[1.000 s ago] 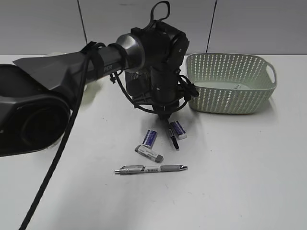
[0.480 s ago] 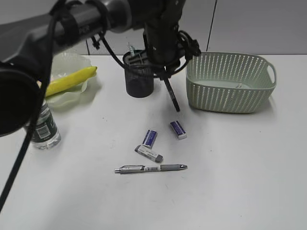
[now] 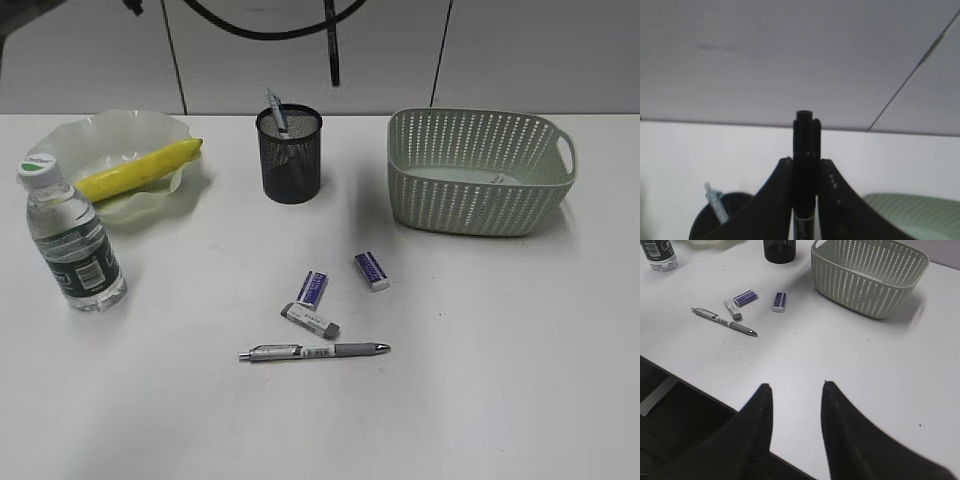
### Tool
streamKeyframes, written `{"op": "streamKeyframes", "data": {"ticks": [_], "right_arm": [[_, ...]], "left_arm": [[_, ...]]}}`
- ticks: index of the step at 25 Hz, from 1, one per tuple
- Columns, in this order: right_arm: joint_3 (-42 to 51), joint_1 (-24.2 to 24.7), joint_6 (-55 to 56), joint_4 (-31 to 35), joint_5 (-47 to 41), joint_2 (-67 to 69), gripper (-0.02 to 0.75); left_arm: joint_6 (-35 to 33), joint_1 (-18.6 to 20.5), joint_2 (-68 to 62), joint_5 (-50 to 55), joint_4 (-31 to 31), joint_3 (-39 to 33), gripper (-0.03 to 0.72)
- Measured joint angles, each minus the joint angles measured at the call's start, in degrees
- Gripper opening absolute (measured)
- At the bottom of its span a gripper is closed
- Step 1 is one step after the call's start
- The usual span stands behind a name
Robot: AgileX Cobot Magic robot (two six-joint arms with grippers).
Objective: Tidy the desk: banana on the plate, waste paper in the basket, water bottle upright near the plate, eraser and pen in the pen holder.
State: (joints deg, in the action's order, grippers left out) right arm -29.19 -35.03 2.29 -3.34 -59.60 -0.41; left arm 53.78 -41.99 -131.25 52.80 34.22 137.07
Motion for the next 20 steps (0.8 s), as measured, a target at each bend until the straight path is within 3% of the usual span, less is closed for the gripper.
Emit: {"op": "streamKeyframes", "data": {"ticks": [5, 9, 20], "right_arm": [[0.0, 0.0, 0.0, 0.0, 0.0, 0.0, 0.276], [0.0, 0.0, 0.0, 0.0, 0.0, 0.0, 0.276], [0.0, 0.0, 0.0, 0.0, 0.0, 0.0, 0.276]], "left_arm": [[-0.2, 4.0, -1.3, -4.9, 2.2, 0.0, 0.104], [-0.2, 7.9, -3.5, -7.4, 0.3, 0.0, 0.103], [-1.3, 8.2, -7.5, -13.7, 2.9, -3.0, 0.099]]}}
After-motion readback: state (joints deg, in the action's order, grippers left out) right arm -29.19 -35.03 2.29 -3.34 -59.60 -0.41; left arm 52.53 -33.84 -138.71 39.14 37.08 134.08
